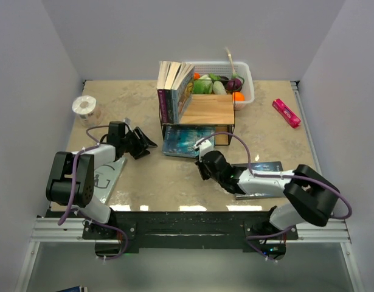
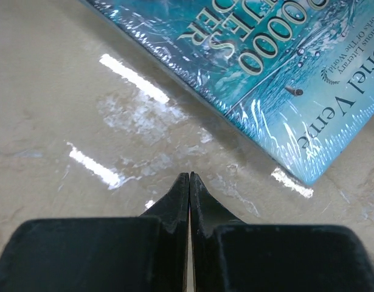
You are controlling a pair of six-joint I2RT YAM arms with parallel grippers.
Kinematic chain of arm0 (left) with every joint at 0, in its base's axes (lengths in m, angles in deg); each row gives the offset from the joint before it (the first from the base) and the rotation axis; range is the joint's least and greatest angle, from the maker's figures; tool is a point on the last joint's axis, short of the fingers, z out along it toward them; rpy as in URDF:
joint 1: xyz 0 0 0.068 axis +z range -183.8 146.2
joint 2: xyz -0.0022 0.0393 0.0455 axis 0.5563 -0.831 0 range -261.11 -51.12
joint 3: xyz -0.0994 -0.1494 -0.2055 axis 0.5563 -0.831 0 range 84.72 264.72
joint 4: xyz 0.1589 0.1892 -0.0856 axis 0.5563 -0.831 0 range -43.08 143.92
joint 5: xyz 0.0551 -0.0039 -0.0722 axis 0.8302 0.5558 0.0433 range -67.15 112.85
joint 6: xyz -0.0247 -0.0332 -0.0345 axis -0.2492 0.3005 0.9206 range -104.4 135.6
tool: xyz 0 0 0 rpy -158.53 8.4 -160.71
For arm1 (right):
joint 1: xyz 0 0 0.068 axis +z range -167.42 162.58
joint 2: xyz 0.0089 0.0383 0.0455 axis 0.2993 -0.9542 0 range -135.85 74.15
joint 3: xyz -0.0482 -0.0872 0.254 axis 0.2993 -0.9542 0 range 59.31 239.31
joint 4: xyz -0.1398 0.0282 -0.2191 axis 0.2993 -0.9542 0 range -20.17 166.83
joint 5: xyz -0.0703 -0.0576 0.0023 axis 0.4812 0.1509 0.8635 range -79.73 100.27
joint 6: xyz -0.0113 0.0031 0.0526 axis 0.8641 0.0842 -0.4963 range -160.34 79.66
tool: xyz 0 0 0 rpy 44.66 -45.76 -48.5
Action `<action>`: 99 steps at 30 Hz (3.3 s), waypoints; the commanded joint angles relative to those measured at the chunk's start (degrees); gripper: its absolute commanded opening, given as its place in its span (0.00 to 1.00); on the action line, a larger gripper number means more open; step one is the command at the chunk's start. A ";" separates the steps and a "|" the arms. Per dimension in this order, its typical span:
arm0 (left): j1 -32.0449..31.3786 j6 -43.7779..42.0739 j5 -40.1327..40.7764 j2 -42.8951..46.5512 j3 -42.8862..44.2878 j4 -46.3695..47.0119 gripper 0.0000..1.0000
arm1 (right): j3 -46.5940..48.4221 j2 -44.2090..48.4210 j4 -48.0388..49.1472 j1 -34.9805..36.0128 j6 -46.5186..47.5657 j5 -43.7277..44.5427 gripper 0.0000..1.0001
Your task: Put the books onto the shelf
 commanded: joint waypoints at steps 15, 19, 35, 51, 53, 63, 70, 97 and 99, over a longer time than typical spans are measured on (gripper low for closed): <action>0.71 -0.19 -0.60 0.45 -0.59 2.23 0.59 | 16.42 -17.41 6.02 0.33 -2.36 10.41 0.00; 0.71 -0.28 -0.87 0.45 -0.41 2.23 0.59 | 18.53 -18.29 5.93 0.24 -3.41 11.64 0.00; 0.71 -0.54 -1.75 0.45 -1.12 2.67 0.59 | 24.33 -21.45 3.65 0.24 -5.70 14.11 0.00; 0.79 -0.98 -1.92 0.80 -1.38 2.40 0.58 | 25.92 -22.68 1.80 -1.16 -6.40 15.07 0.00; 0.71 -0.98 -2.01 0.72 -1.38 2.49 0.58 | 25.92 -22.77 1.80 -1.25 -6.23 15.42 0.00; 0.79 -0.98 -2.19 0.63 -1.47 2.58 0.58 | 25.75 -22.42 0.93 -1.43 -5.79 14.98 0.00; 0.79 -0.72 -2.36 0.36 -0.33 2.75 0.58 | 20.91 -12.68 -6.89 -1.34 -3.95 13.50 0.00; 0.79 -0.98 -2.19 -0.51 0.90 1.87 0.58 | 18.45 -13.81 -8.83 -10.83 -5.35 12.08 0.00; 0.79 -0.81 -2.45 -0.69 0.90 2.05 0.58 | 18.62 -13.72 -8.83 -11.01 -5.35 12.00 0.00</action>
